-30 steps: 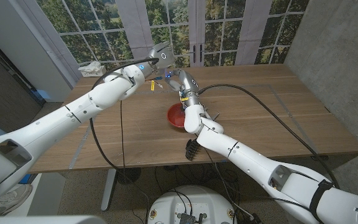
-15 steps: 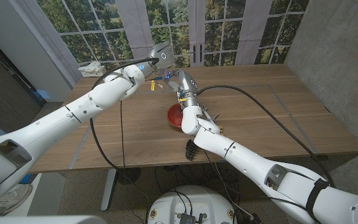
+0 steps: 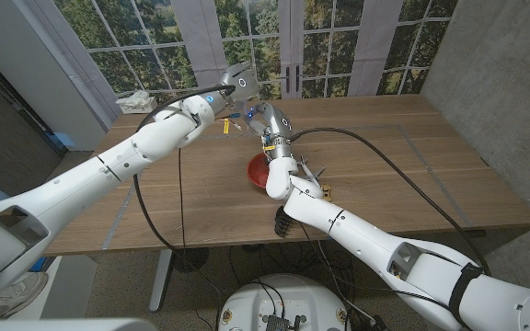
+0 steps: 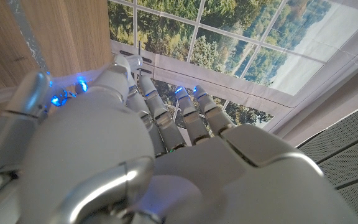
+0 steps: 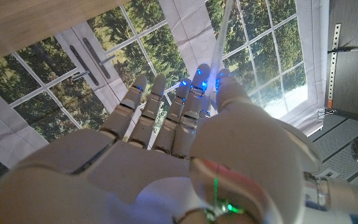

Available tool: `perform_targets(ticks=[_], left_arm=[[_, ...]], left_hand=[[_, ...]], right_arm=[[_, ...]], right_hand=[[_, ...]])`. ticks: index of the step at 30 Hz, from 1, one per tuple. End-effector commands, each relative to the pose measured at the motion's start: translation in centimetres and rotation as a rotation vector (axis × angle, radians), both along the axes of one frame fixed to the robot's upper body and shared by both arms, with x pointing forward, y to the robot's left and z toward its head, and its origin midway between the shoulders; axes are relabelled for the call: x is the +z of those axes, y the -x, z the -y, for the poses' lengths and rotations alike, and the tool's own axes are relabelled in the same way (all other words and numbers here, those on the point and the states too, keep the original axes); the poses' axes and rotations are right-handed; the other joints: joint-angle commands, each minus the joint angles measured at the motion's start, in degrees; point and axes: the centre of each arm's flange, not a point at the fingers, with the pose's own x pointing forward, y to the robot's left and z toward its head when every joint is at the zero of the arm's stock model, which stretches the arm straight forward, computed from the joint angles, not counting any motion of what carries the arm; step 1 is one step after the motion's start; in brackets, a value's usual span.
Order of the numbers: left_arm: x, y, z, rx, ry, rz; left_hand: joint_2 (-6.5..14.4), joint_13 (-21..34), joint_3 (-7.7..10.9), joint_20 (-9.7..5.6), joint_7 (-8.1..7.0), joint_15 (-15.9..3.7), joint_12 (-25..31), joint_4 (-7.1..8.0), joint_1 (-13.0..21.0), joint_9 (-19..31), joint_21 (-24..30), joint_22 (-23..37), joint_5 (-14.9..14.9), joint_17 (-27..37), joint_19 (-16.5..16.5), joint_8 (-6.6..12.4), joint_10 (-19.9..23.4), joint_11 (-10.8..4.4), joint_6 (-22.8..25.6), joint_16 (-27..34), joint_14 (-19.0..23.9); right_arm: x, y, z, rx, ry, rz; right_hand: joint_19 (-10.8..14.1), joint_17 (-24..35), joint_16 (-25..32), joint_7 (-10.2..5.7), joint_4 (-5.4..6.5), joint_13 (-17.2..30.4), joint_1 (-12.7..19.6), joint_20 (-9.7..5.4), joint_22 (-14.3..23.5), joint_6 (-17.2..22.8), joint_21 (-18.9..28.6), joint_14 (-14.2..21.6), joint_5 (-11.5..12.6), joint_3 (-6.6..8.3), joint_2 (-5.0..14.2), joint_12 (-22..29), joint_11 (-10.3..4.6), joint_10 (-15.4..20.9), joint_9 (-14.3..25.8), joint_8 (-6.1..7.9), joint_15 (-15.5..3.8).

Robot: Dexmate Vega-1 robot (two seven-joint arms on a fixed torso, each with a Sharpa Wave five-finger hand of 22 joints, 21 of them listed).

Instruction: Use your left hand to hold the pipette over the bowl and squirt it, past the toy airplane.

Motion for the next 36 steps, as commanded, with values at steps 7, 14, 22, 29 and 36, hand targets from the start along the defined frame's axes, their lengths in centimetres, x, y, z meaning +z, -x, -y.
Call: perform_targets(ticks=[7, 14, 22, 29, 36], left_arm=[[0.01, -0.07, -0.07, -0.008, -0.004, 0.005], [-0.03, 0.04, -0.2, -0.014, -0.006, 0.013], [-0.02, 0.13, -0.38, -0.023, -0.001, 0.029], [-0.03, 0.19, -0.55, -0.028, 0.006, 0.046], [-0.08, 0.23, -0.68, -0.041, 0.009, 0.055]], left_hand=[[0.36, 0.12, -0.12, -0.16, -1.31, -10.26, -0.11, 0.02, 0.31, 0.13, -0.01, 0.2, 0.24, 0.29, 0.15, 0.82, 0.28, 0.2, 2.58, 0.1, 0.15], [0.42, 0.14, -0.18, -0.16, -1.4, -10.26, -0.16, 0.06, 0.27, 0.13, -0.01, 0.2, 0.25, 0.32, 0.14, 0.71, 0.2, 0.21, 2.32, 0.17, 0.28], [0.52, 0.17, -0.23, -0.14, -1.48, -10.27, -0.14, 0.1, 0.25, 0.14, 0.0, 0.2, 0.26, 0.33, 0.14, 0.54, 0.31, 0.19, 1.88, 0.19, 0.29], [0.56, 0.22, -0.35, -0.16, -1.78, -10.3, -0.21, 0.11, 0.17, 0.19, 0.03, 0.21, 0.31, 0.34, 0.18, -0.29, 0.26, 0.19, -0.34, 0.2, 0.36], [0.54, 0.22, -0.43, -0.11, -1.84, -10.32, -0.35, 0.08, 0.15, 0.24, 0.02, 0.22, 0.35, 0.33, 0.12, -0.39, -0.05, 0.2, -0.72, 0.16, 0.34]], right_arm=[[-0.04, -0.15, -0.17, 0.013, -0.014, 0.014], [-0.22, -0.24, -0.22, 0.026, -0.03, 0.037], [-0.29, -0.23, -0.21, 0.029, -0.038, 0.054], [-0.33, -0.22, -0.13, 0.031, -0.04, 0.064], [-0.4, -0.24, -0.12, 0.034, -0.042, 0.076]], right_hand=[[0.75, -0.44, -0.78, 1.24, -0.24, 1.19, 1.61, -0.41, 0.27, 1.5, 0.97, 1.24, 0.78, 0.98, 0.26, 1.45, -0.22, 1.82, 0.18, 1.31, -7.94], [0.99, -0.71, -1.41, 1.49, -0.13, 1.72, 2.02, -0.61, 0.28, 1.99, 1.22, 1.51, 1.03, 1.33, 0.15, 1.91, -0.33, 2.4, 0.24, 1.84, -8.32], [1.05, -1.1, -2.17, 1.96, -0.24, 2.11, 2.54, -0.67, 0.28, 2.46, 1.36, 1.61, 1.39, 1.78, -0.08, 2.1, -0.27, 2.52, -0.11, 2.05, -8.4], [1.09, -1.44, -2.9, 2.27, -0.1, 2.44, 2.58, -0.6, 0.26, 3.06, 1.48, 1.64, 1.77, 2.08, -0.35, 2.27, -0.33, 2.66, -0.36, 2.37, -8.22], [1.18, -1.96, -3.83, 2.98, -0.14, 2.81, 2.86, -0.47, 0.21, 3.52, 1.63, 2.13, 2.45, 2.78, -0.66, 2.45, -0.21, 2.9, -0.14, 3.01, -8.44]])
